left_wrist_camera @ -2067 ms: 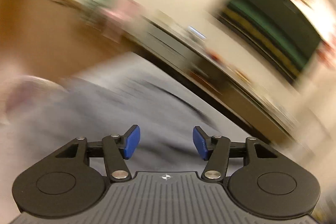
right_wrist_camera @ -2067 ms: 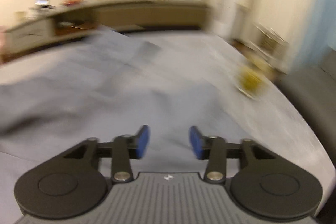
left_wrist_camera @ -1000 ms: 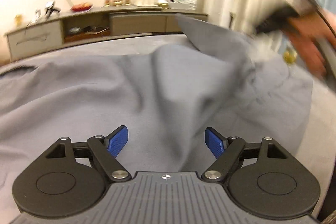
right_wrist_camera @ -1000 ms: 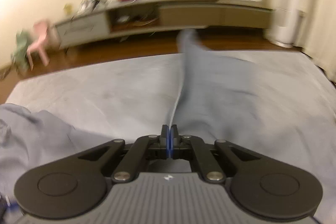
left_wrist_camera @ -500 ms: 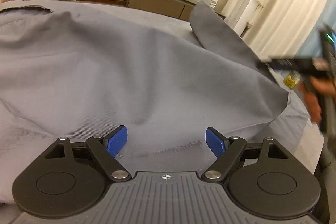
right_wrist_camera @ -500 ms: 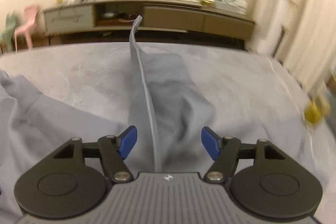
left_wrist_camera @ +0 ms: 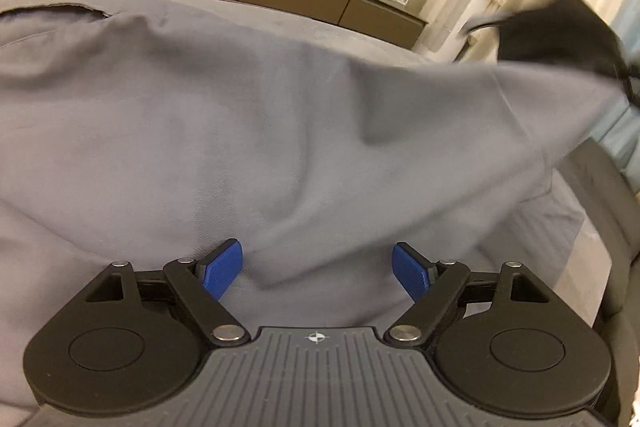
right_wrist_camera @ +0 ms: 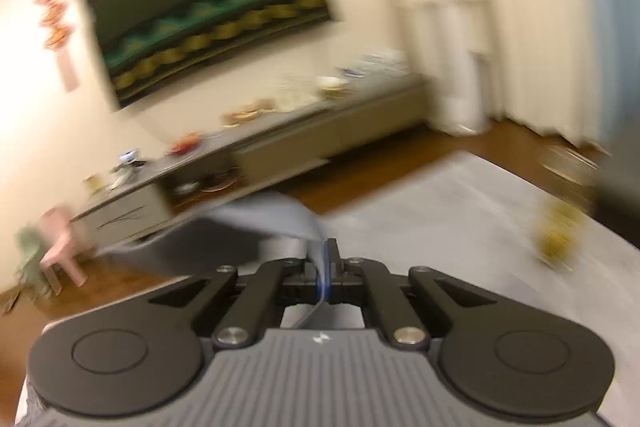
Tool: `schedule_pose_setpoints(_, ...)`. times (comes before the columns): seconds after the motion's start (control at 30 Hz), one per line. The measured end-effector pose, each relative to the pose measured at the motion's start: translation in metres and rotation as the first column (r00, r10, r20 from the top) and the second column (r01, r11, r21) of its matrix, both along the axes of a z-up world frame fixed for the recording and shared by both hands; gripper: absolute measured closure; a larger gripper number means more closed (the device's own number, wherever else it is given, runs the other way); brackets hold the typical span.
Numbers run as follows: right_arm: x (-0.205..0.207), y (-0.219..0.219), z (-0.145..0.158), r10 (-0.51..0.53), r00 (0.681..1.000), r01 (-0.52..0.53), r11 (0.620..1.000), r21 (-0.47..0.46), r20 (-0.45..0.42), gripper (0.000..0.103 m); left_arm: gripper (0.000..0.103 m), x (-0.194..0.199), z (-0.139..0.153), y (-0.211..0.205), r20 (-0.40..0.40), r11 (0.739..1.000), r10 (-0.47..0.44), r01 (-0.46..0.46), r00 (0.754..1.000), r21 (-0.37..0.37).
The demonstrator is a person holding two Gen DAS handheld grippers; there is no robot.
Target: Fold clothes
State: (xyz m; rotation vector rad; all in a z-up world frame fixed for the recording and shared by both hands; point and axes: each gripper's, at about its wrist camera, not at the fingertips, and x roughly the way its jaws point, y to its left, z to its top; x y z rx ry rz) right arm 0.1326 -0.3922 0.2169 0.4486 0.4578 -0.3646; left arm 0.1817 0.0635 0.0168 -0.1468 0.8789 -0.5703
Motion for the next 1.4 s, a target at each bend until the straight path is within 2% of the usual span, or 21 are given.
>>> schedule_pose_setpoints(0.1,-0.037,-0.043,-0.075,-0.077,0.982,0.098,0.988,0.116,-0.172,0.099,0.019,-0.004,0.000,-0.012,0.029,0.998,-0.026,0.025,0.999,0.051)
schedule_pose_setpoints(0.2,-0.055,-0.068,-0.145,-0.093,0.961,0.162,0.953,0.255,-0.262,0.092,0.019,-0.014,-0.002,-0.019,0.072,0.993,-0.036,0.027,0.997,0.115)
schedule_pose_setpoints(0.23,-0.054,-0.070,-0.151,-0.094,0.960,0.162,0.955,0.249,-0.263,0.087,0.019,-0.018,-0.003,-0.021,0.086,0.990,-0.038,0.026,0.996,0.137)
schedule_pose_setpoints(0.3,-0.053,-0.075,-0.163,-0.097,0.959,0.162,0.958,0.236,-0.267,0.085,0.019,-0.025,-0.004,-0.023,0.107,0.986,-0.036,0.017,0.994,0.169)
schedule_pose_setpoints(0.4,-0.049,-0.087,-0.164,-0.136,0.961,0.181,0.967,0.179,-0.241,0.068,0.019,-0.032,-0.002,-0.020,0.104,0.987,0.005,-0.022,0.995,0.160)
schedule_pose_setpoints(0.5,-0.046,-0.110,-0.161,-0.192,0.958,0.221,0.968,0.118,-0.213,0.065,0.019,-0.038,0.000,-0.014,0.093,0.988,0.054,-0.067,0.994,0.136)
schedule_pose_setpoints(0.53,-0.047,-0.119,-0.165,-0.187,0.959,0.218,0.967,0.135,-0.214,0.066,0.019,-0.042,0.001,-0.008,0.086,0.989,0.073,-0.083,0.994,0.121)
schedule_pose_setpoints(0.57,-0.048,-0.128,-0.168,-0.182,0.961,0.217,0.964,0.156,-0.209,0.074,0.019,-0.044,0.002,-0.003,0.078,0.990,0.094,-0.102,0.993,0.102)
schedule_pose_setpoints(0.7,-0.093,-0.161,-0.157,-0.232,0.973,0.211,0.892,0.401,0.005,0.075,0.019,-0.051,0.005,0.015,0.034,0.982,0.184,-0.185,0.982,0.022)
schedule_pose_setpoints(0.73,-0.102,-0.168,-0.159,-0.260,0.966,0.228,0.876,0.425,0.016,0.073,0.019,-0.052,0.006,0.019,0.022,0.979,0.204,-0.204,0.979,0.002)
schedule_pose_setpoints(0.77,-0.110,-0.175,-0.162,-0.286,0.958,0.247,0.860,0.446,0.022,0.064,0.019,-0.054,0.006,0.022,0.009,0.975,0.224,-0.223,0.975,-0.018)
schedule_pose_setpoints(0.83,-0.118,-0.185,-0.170,-0.324,0.946,0.304,0.851,0.428,-0.028,0.053,0.019,-0.055,0.009,0.025,-0.018,0.965,0.258,-0.258,0.966,-0.047)
schedule_pose_setpoints(0.9,-0.125,-0.183,-0.175,-0.308,0.950,0.302,0.873,0.384,-0.047,0.053,0.019,-0.059,0.015,0.028,-0.036,0.956,0.280,-0.282,0.959,-0.080)
schedule_pose_setpoints(0.97,-0.126,-0.171,-0.177,-0.249,0.967,0.251,0.905,0.344,-0.050,0.040,0.019,-0.062,0.019,0.028,-0.052,0.948,0.291,-0.295,0.955,-0.118)
schedule_pose_setpoints(1.03,-0.123,-0.157,-0.176,-0.174,0.983,0.182,0.934,0.306,-0.055,0.035,0.019,-0.064,0.022,0.028,-0.071,0.939,0.300,-0.307,0.951,-0.152)
schedule_pose_setpoints(1.1,-0.115,-0.144,-0.177,-0.114,0.990,0.130,0.959,0.251,-0.079,0.038,0.018,-0.064,0.024,0.030,-0.105,0.929,0.315,-0.329,0.943,-0.171)
schedule_pose_setpoints(1.13,-0.112,-0.141,-0.174,-0.128,0.986,0.147,0.969,0.198,-0.107,0.056,0.018,-0.064,0.024,0.031,-0.118,0.922,0.330,-0.347,0.936,-0.171)
schedule_pose_setpoints(1.17,-0.110,-0.139,-0.172,-0.148,0.980,0.167,0.975,0.148,-0.131,0.086,0.018,-0.065,0.024,0.033,-0.128,0.916,0.346,-0.364,0.930,-0.171)
schedule_pose_setpoints(1.2,-0.112,-0.146,-0.171,-0.203,0.970,0.221,0.965,0.142,-0.133,0.093,0.018,-0.066,0.025,0.037,-0.132,0.908,0.363,-0.382,0.922,-0.172)
schedule_pose_setpoints(1.27,-0.123,-0.163,-0.164,-0.263,0.962,0.273,0.936,0.221,-0.075,0.091,0.017,-0.070,0.027,0.044,-0.130,0.897,0.389,-0.407,0.912,-0.173)
schedule_pose_setpoints(1.4,-0.129,-0.146,-0.124,-0.138,0.990,0.134,0.972,0.195,0.010,0.099,0.017,-0.068,0.026,0.063,-0.147,0.866,0.448,-0.468,0.882,-0.175)
